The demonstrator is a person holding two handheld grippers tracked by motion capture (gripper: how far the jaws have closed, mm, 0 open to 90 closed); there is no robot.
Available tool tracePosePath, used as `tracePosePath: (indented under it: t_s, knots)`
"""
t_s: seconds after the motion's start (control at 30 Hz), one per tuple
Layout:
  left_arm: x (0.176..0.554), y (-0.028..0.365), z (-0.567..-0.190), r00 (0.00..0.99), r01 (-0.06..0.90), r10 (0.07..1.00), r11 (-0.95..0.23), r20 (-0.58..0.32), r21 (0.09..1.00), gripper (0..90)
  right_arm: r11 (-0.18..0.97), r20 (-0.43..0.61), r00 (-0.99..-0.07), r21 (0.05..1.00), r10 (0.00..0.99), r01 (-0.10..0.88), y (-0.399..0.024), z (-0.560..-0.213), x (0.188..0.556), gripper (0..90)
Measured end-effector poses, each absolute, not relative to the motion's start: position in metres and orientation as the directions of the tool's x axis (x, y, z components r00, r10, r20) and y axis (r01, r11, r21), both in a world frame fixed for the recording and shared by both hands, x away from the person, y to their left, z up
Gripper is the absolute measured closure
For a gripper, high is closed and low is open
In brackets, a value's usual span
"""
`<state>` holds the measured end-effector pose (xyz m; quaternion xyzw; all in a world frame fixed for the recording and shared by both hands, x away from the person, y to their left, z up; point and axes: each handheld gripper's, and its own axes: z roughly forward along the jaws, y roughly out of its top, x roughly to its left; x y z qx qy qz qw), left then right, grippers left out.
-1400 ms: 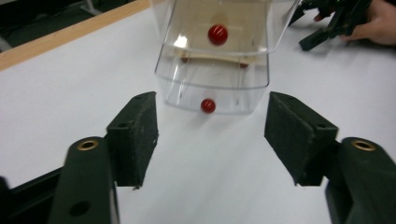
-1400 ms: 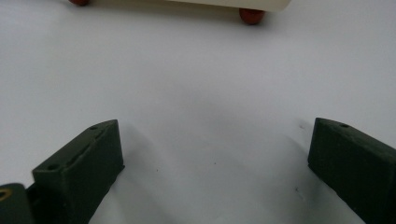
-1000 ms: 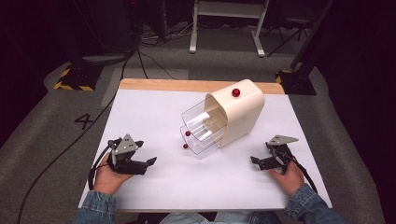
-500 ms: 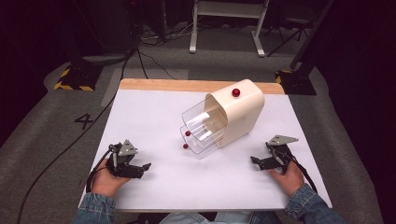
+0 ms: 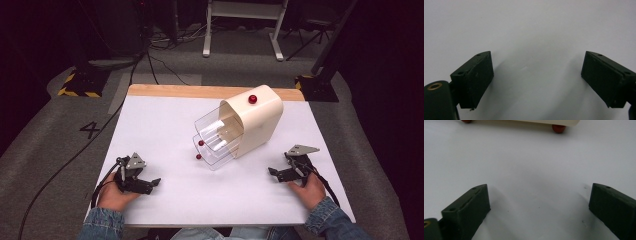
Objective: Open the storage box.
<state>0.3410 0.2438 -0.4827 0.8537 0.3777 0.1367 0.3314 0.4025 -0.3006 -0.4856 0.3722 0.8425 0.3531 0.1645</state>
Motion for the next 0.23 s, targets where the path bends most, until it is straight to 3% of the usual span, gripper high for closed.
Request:
tracePosePath:
  t_s: [0.23]
  knots:
    - [0.341,0.2439,-0.4826,0.677,0.555,0.736,-0.494,-0.018,0.669,10.8,0.473,-0.014,-0.669,0.717,0.743,0.511,-0.3006,-0.4856,0.4025,3.3]
